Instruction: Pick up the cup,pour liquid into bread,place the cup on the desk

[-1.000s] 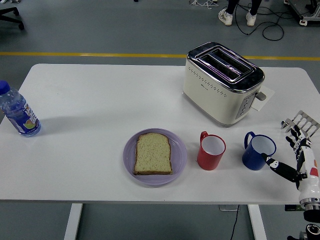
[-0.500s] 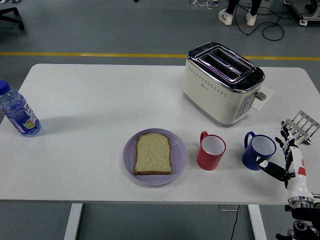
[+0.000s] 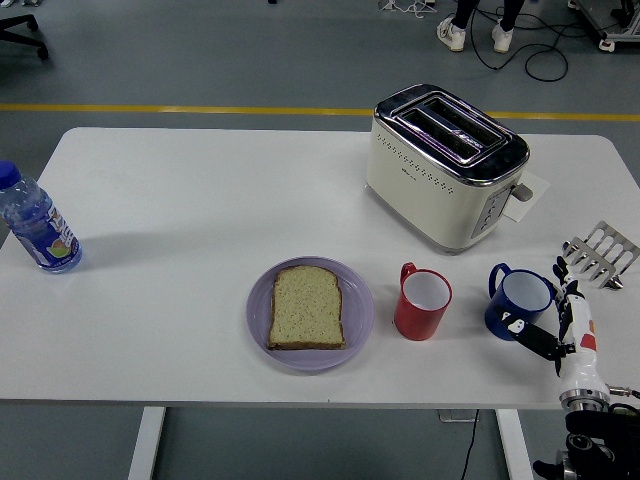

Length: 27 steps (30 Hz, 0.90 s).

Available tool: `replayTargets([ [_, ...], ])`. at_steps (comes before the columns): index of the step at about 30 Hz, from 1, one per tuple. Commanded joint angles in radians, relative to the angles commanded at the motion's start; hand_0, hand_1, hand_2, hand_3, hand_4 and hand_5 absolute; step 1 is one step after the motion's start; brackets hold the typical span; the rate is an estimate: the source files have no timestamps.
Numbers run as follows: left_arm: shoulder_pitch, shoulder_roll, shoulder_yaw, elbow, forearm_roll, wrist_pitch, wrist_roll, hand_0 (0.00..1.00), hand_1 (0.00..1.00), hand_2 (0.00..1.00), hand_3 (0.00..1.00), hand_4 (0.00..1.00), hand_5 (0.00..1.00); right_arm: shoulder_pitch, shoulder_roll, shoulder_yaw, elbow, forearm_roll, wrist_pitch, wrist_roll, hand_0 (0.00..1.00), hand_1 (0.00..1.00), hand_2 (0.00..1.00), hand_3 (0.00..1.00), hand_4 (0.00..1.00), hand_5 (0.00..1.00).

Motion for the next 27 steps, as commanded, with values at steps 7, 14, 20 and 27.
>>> replayTargets([
  [7, -0.001, 0.001, -0.002, 0.0, -0.001, 0.0, 0.0, 0.634, 0.641, 0.651, 0.503, 0.24, 0.862, 0.027, -0.002, -0.043, -0.036, 0.07, -0.009, 0.026, 0.996, 0.878, 0.983, 0.998, 0.973, 0.016],
  [14, -0.003, 0.002, -0.004, -0.001, -0.002, 0.0, 0.0, 0.633, 0.641, 0.651, 0.503, 0.24, 0.858, 0.05, 0.0, -0.072, -0.065, 0.136, -0.017, 0.054, 0.985, 0.861, 0.957, 0.998, 0.969, 0.023],
  [20, -0.003, 0.002, -0.005, -0.001, -0.004, 0.0, 0.0, 0.634, 0.641, 0.651, 0.503, 0.24, 0.858, 0.064, 0.0, -0.092, -0.091, 0.192, -0.011, 0.083, 0.982, 0.861, 0.949, 0.998, 0.972, 0.044],
  [27, -0.002, 0.002, -0.003, -0.001, -0.004, 0.001, 0.0, 0.633, 0.641, 0.652, 0.504, 0.24, 0.862, 0.084, 0.002, -0.111, -0.114, 0.215, -0.003, 0.093, 0.98, 0.859, 0.945, 0.998, 0.973, 0.058],
])
